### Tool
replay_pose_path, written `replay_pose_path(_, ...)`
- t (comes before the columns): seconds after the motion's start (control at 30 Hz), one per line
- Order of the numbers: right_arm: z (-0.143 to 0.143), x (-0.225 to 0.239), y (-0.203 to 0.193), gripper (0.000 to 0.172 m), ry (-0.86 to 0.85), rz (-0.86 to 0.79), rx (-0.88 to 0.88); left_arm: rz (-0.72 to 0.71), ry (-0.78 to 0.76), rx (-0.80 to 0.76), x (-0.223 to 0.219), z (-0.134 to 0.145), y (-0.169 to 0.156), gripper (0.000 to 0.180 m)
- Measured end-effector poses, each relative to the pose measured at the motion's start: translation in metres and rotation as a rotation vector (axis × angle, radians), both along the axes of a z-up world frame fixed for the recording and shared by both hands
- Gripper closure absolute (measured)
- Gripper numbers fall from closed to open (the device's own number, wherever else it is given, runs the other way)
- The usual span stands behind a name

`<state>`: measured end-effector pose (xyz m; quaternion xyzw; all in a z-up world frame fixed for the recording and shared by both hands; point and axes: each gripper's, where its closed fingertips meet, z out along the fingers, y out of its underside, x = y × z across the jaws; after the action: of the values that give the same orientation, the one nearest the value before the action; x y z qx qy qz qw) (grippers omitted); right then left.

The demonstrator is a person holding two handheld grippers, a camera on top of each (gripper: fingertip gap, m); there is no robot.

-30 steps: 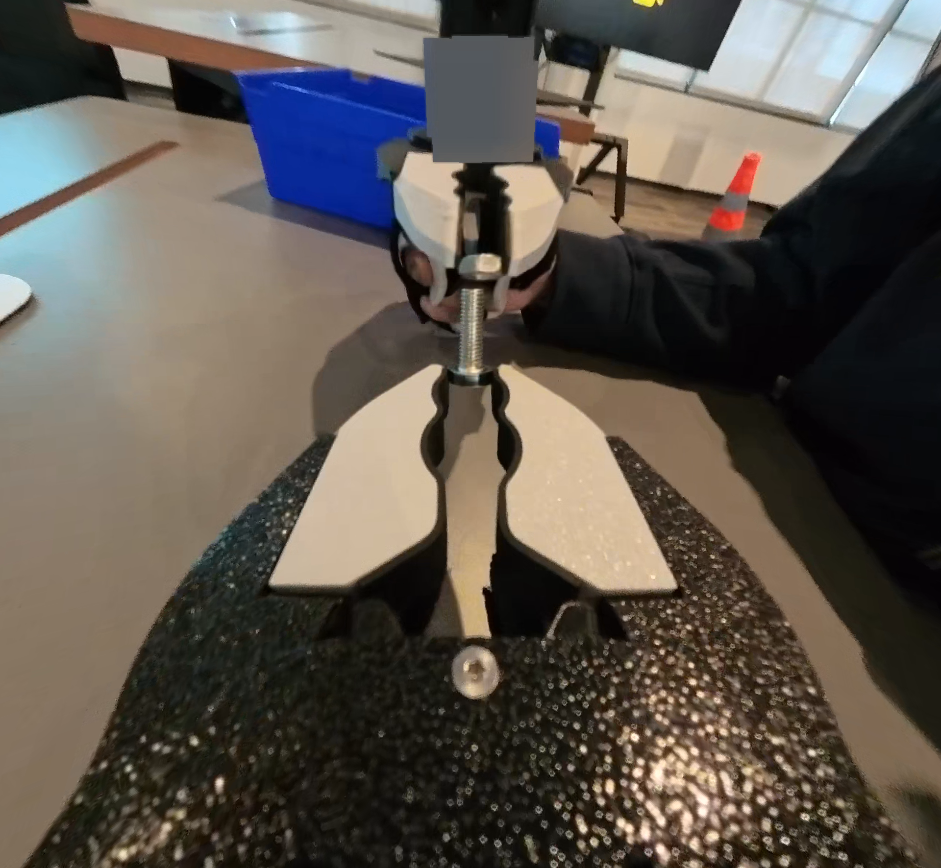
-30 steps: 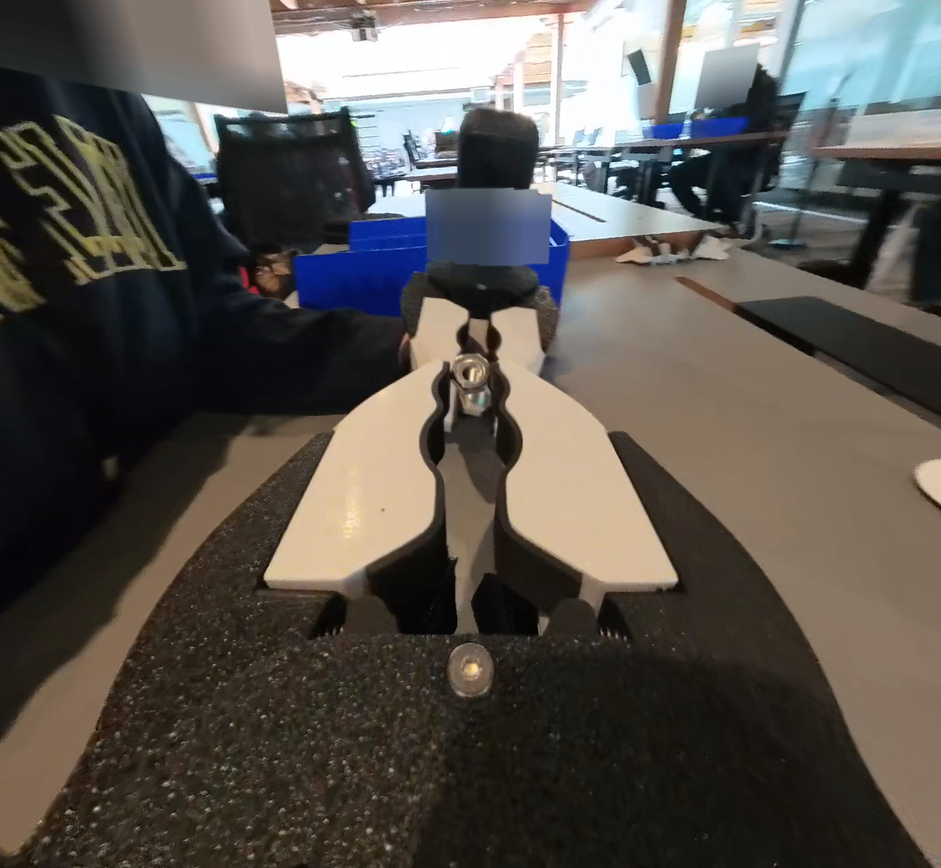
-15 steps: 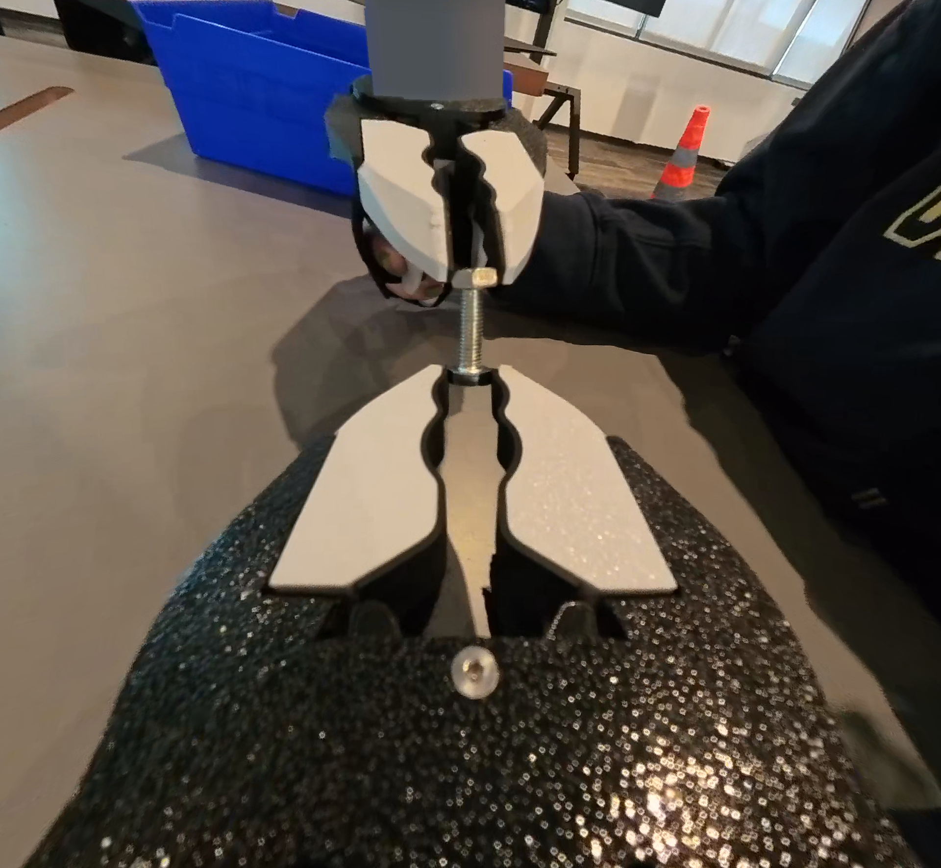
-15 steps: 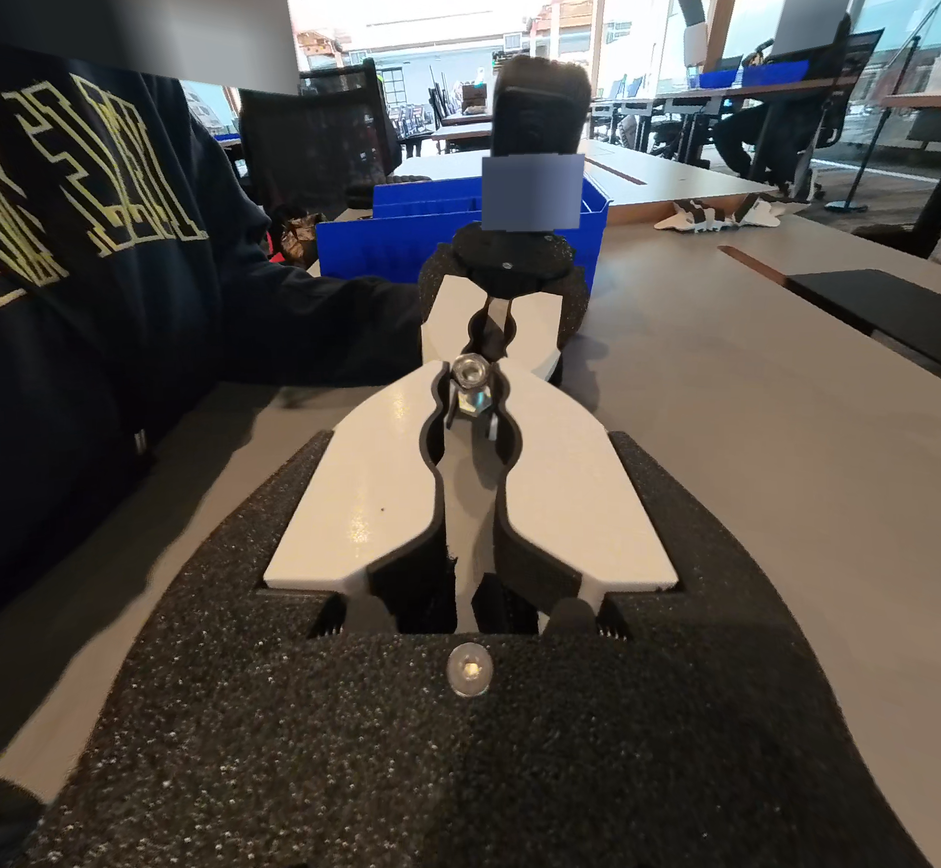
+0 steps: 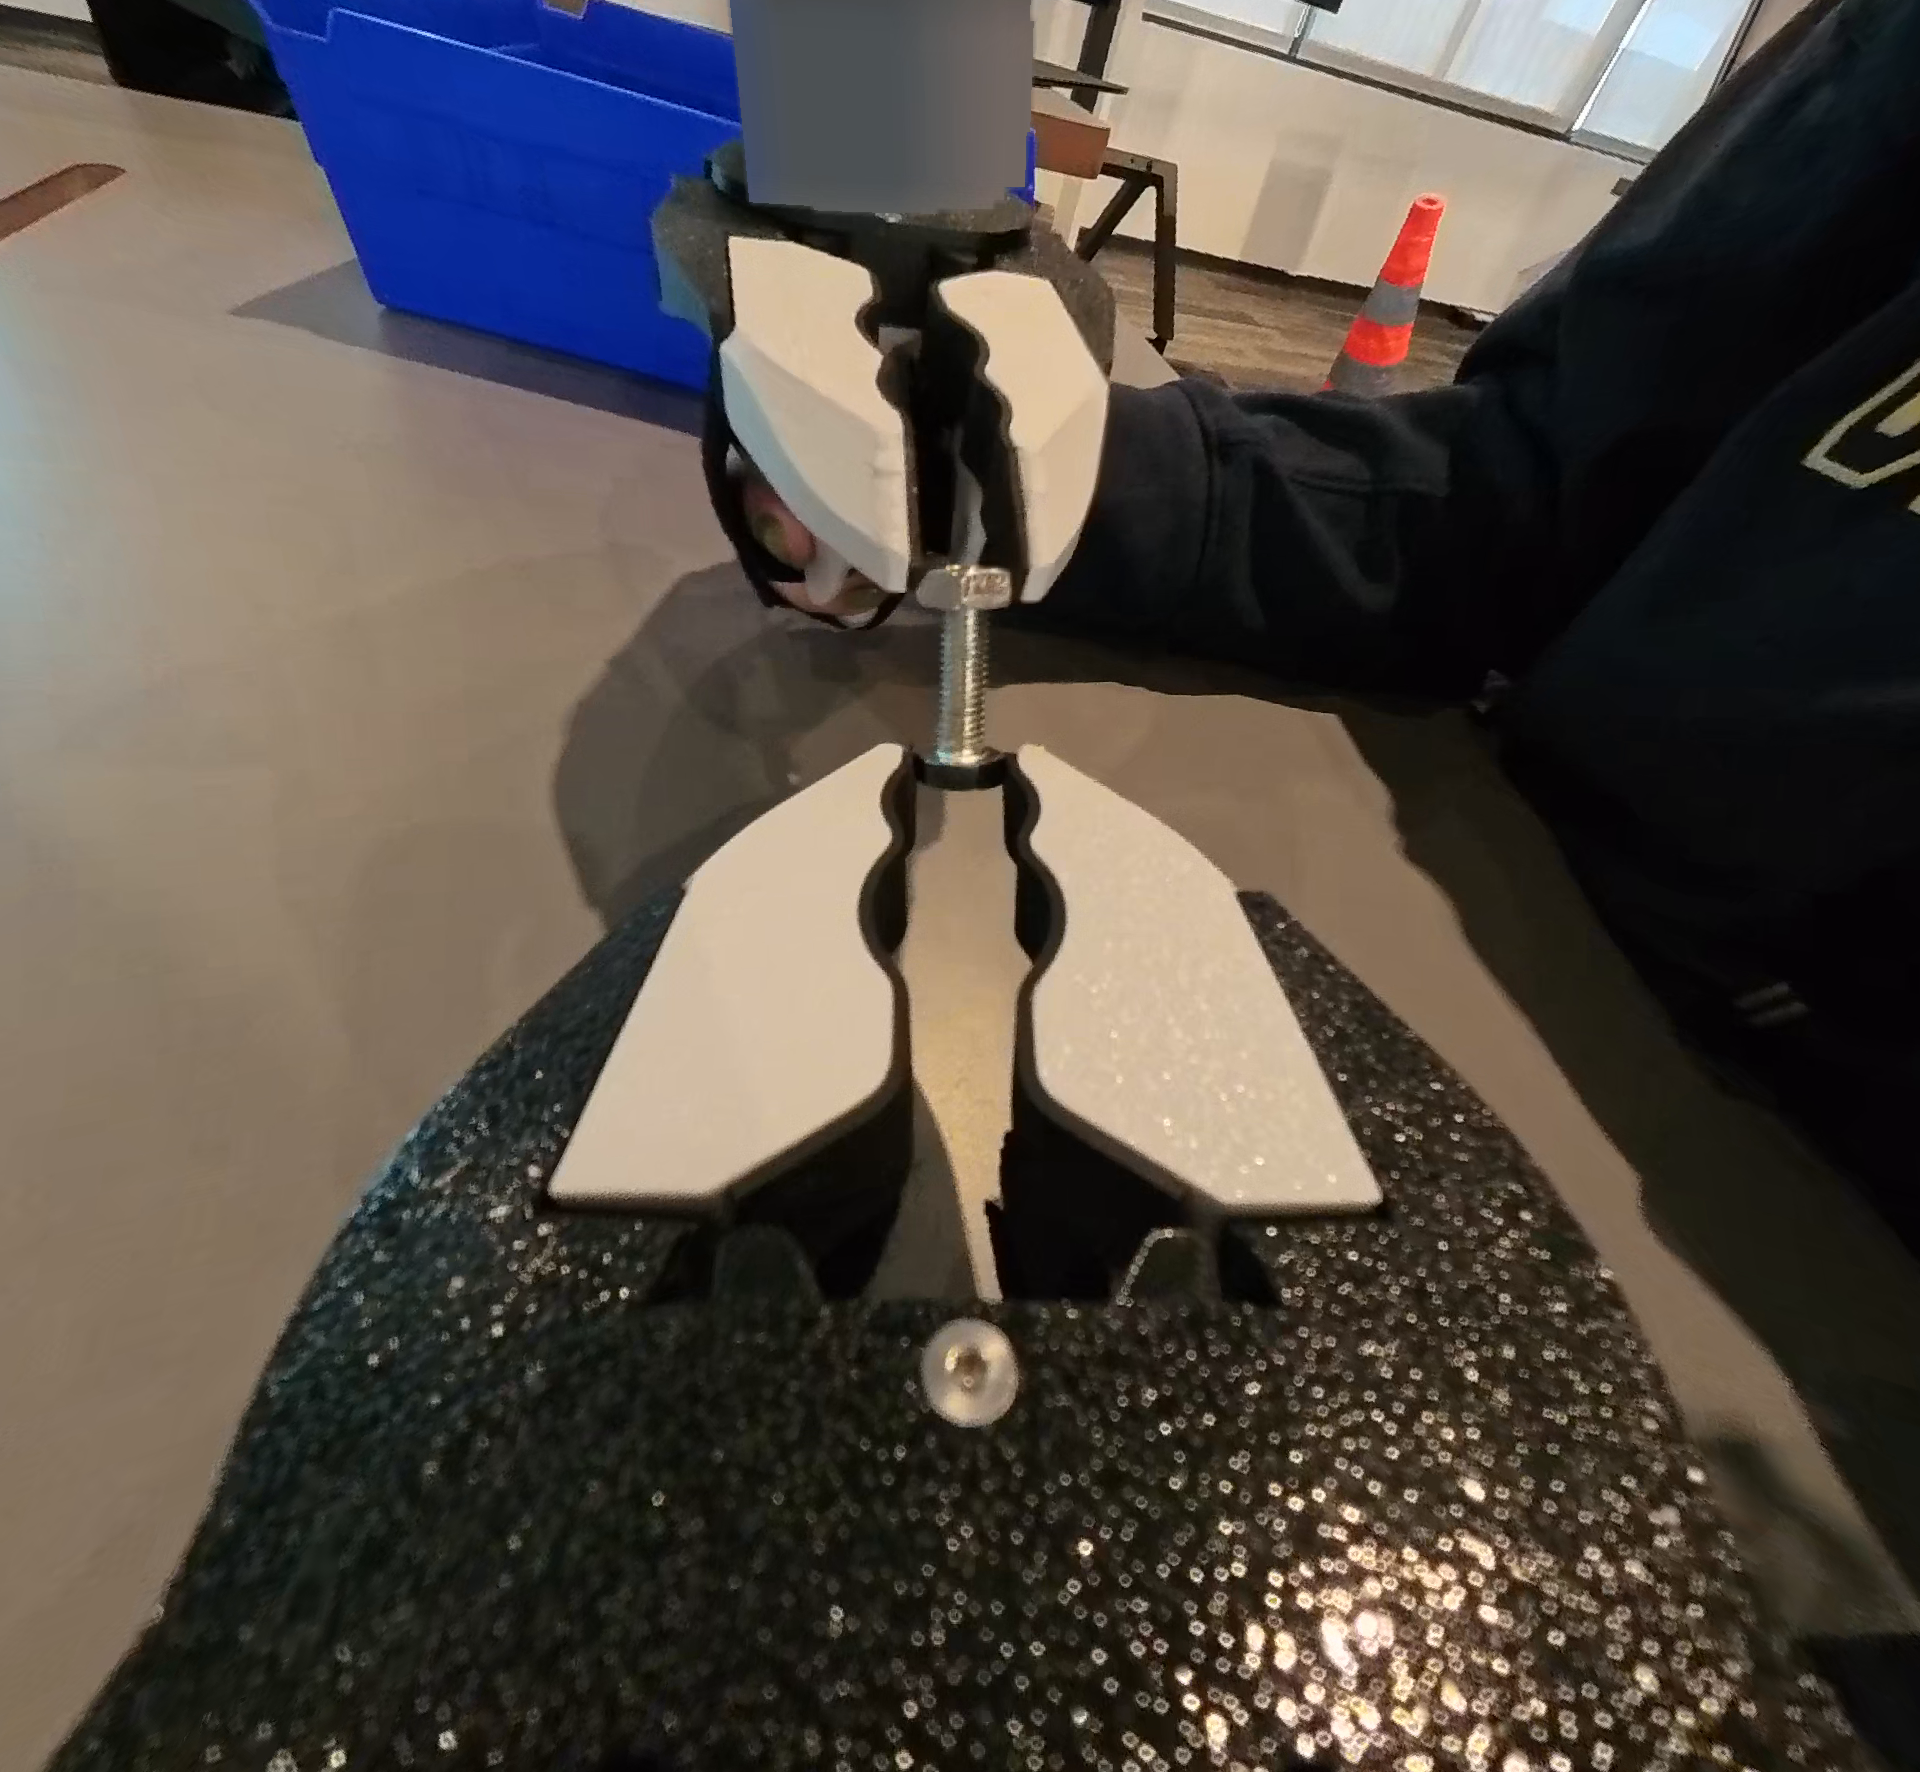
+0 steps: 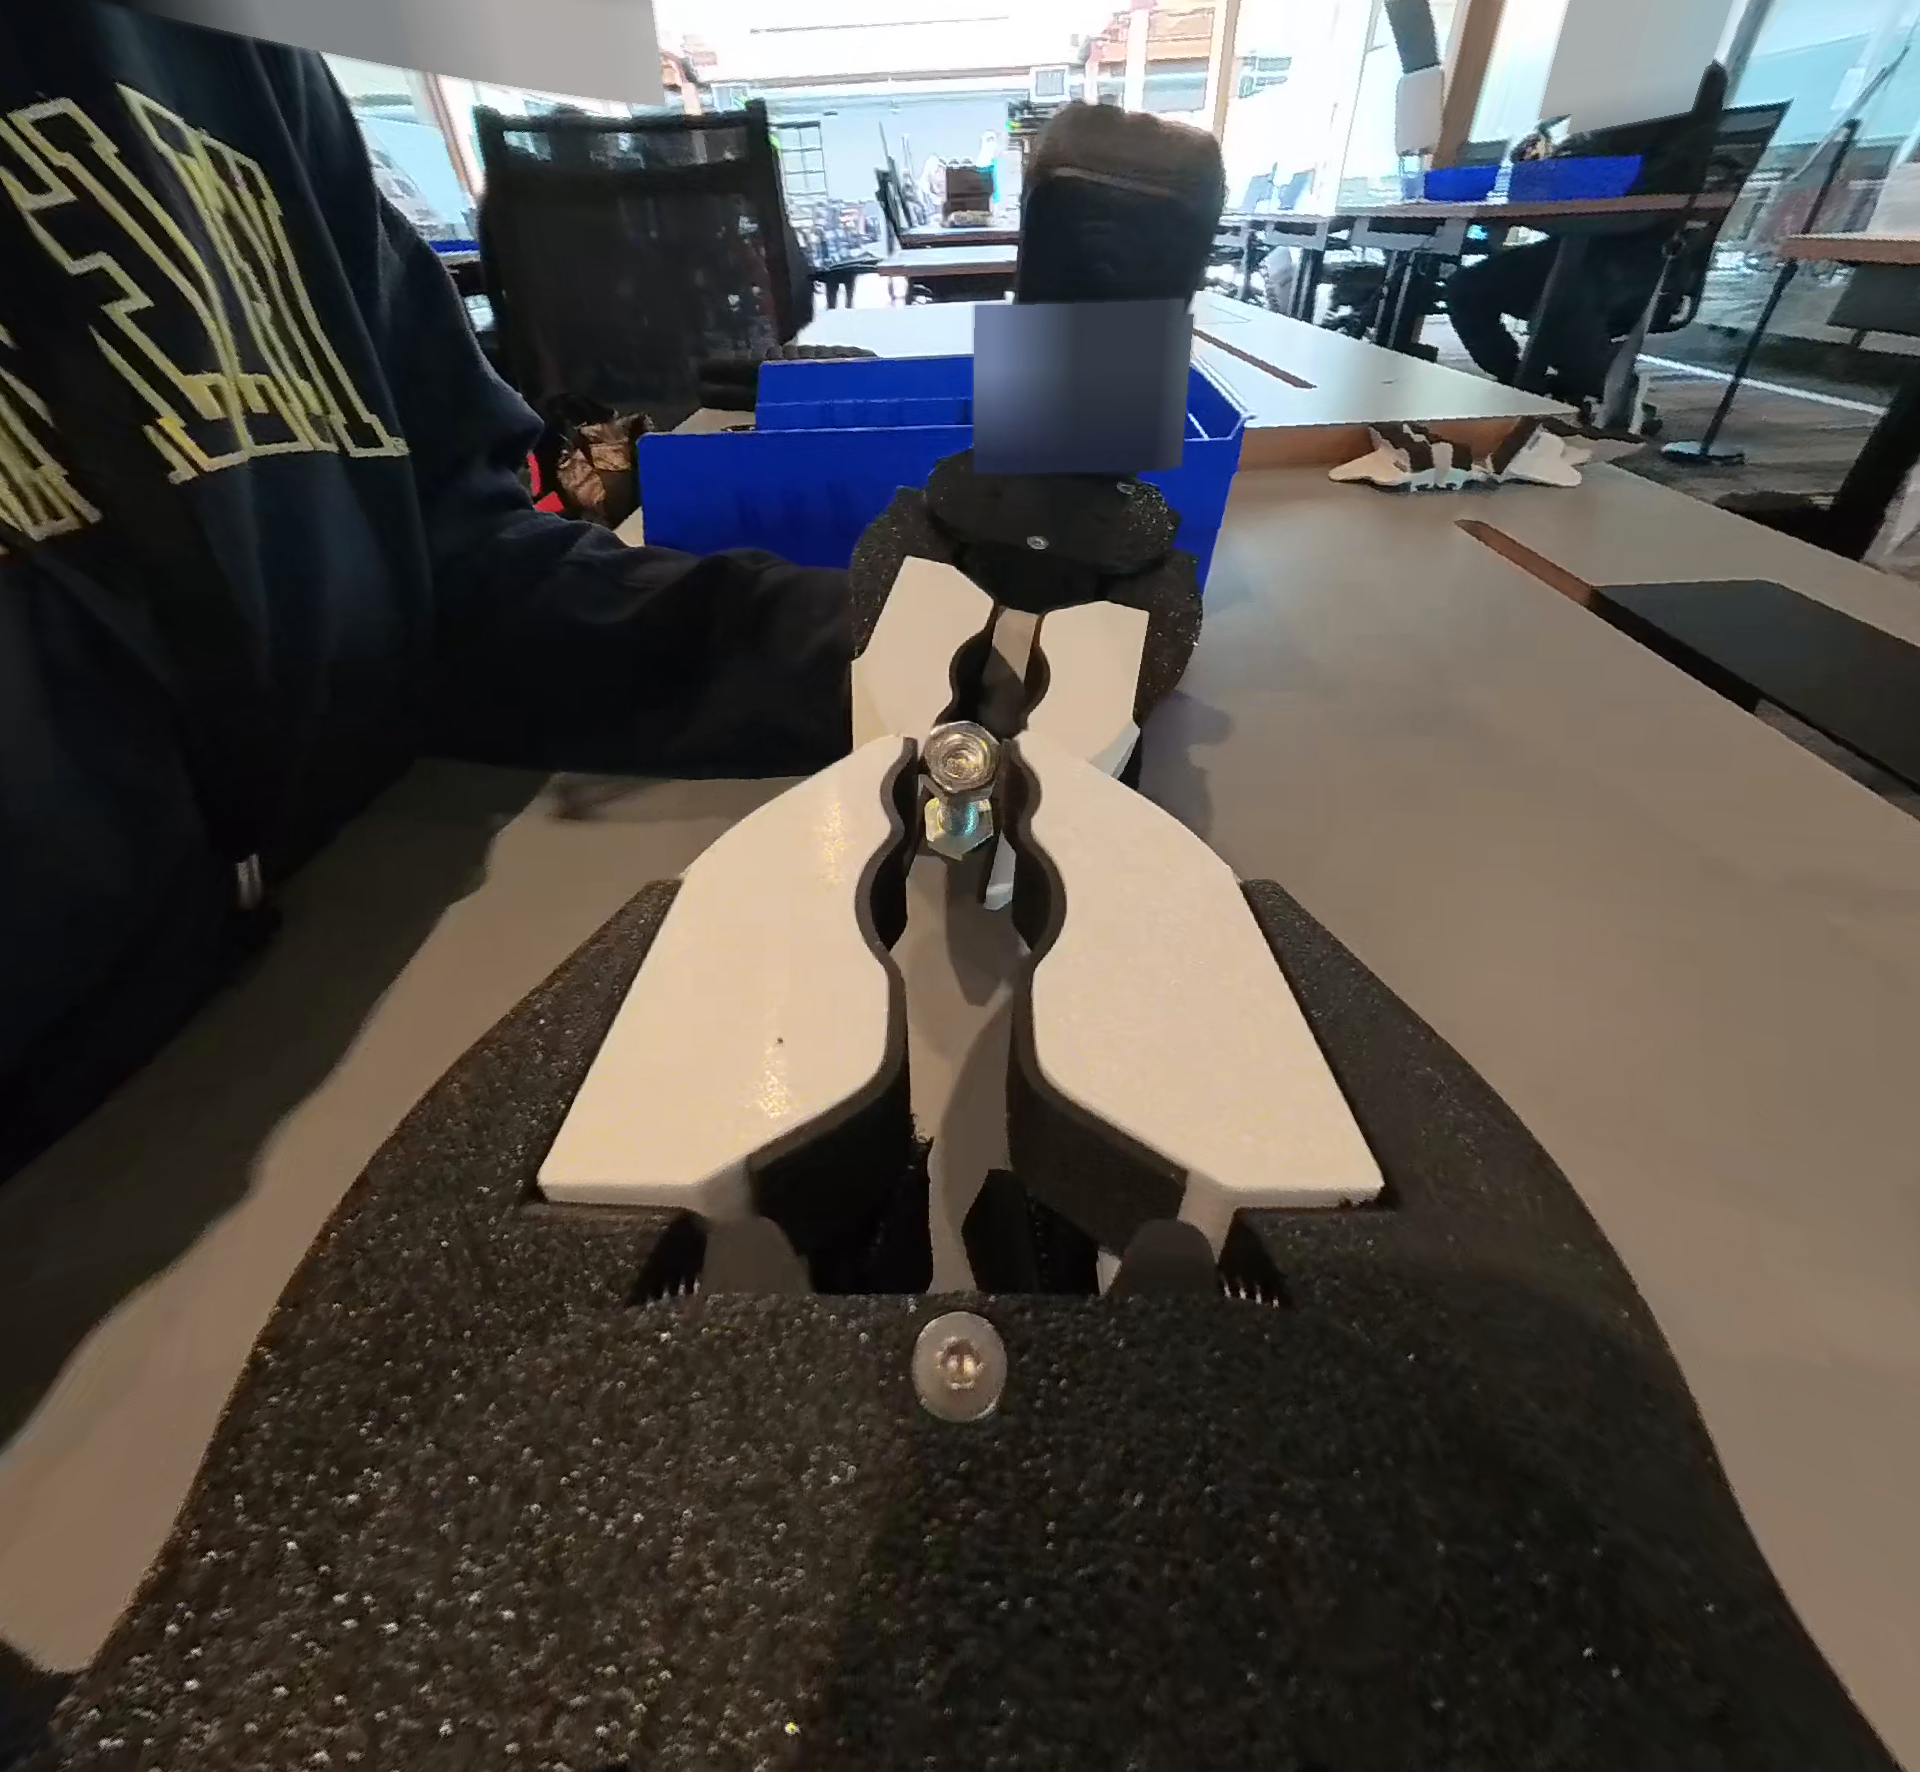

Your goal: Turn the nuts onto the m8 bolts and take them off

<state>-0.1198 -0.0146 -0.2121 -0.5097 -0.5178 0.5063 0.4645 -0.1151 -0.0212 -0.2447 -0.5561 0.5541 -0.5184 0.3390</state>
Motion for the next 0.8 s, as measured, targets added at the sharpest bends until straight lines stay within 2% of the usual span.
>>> replay_pose_path(0.2,0.001,-0.003,0.022,0.157,-0.023,-0.158,0.012,0.168,-0.023,0.031,-0.002,0.003,0.023,0.166)
replay_pose_path(0.47,0.009,-0.010,0.055,0.157,0.064,-0.414,-0.174,0.482,-0.029,0.154,-0.011,0.011,0.059,0.166)
replay_pose_path(0.67,0.008,-0.013,0.069,0.158,0.102,-0.634,-0.328,0.673,0.064,0.315,-0.016,0.010,0.074,0.166)
replay_pose_path(0.8,0.010,-0.012,0.069,0.157,0.092,-0.700,-0.311,0.720,0.115,0.387,-0.015,0.009,0.076,0.166)
